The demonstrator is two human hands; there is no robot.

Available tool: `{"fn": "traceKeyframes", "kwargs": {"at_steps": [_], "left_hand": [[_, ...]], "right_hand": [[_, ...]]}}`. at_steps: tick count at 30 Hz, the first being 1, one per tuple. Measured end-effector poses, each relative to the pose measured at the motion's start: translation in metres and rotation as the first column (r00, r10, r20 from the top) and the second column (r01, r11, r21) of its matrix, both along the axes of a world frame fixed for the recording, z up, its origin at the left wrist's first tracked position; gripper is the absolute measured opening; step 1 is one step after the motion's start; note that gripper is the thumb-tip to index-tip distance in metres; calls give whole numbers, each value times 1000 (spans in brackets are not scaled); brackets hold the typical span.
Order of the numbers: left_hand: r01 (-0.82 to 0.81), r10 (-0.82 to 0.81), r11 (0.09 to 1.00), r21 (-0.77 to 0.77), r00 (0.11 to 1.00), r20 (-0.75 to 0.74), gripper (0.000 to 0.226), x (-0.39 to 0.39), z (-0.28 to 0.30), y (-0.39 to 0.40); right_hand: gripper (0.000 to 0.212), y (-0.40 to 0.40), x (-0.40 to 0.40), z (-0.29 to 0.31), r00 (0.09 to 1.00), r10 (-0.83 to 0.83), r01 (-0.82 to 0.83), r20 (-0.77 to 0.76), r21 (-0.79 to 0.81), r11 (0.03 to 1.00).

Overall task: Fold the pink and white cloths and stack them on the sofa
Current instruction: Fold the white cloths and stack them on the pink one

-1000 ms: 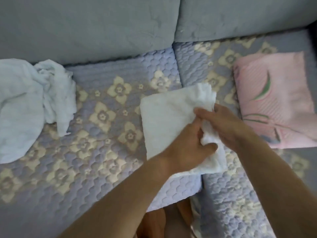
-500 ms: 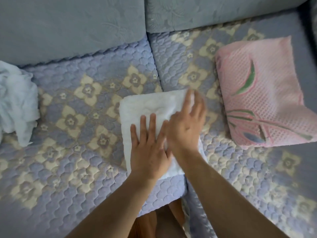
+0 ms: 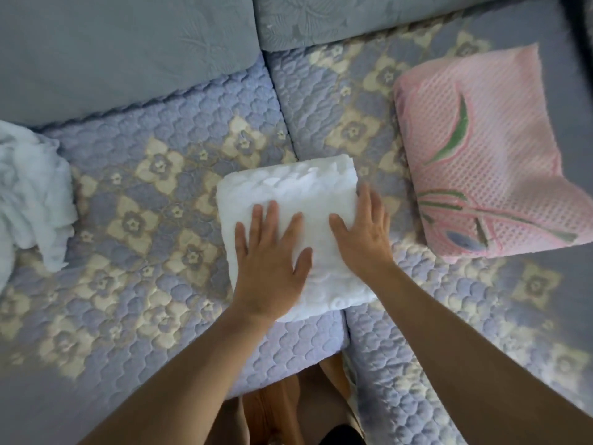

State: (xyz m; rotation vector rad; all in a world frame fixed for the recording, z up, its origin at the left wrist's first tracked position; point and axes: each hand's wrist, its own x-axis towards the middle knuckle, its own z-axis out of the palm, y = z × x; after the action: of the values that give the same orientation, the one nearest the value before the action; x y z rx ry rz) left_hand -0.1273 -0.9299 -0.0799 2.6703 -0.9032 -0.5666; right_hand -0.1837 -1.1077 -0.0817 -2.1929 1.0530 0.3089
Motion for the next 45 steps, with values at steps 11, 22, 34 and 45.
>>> {"fn": "traceKeyframes", "kwargs": {"at_steps": [11, 22, 34, 45], "left_hand": [[-824, 294, 555, 115, 66, -953, 44, -7, 39, 81], [-599, 568, 796, 84, 692, -446, 76, 12, 34, 170], [-103, 63, 963, 251, 985, 163, 75, -51, 3, 102], [-892, 472, 85, 445, -357, -806, 77, -115, 43, 97]], "right_hand": [[69, 30, -32, 15, 931, -288, 351, -226, 331, 876], [40, 146, -47, 15, 794, -507, 583, -336, 657, 478], [64, 113, 21, 7, 876, 479, -444, 60, -289, 848], [98, 31, 53, -30, 815, 578, -561, -53, 183, 807]]}}
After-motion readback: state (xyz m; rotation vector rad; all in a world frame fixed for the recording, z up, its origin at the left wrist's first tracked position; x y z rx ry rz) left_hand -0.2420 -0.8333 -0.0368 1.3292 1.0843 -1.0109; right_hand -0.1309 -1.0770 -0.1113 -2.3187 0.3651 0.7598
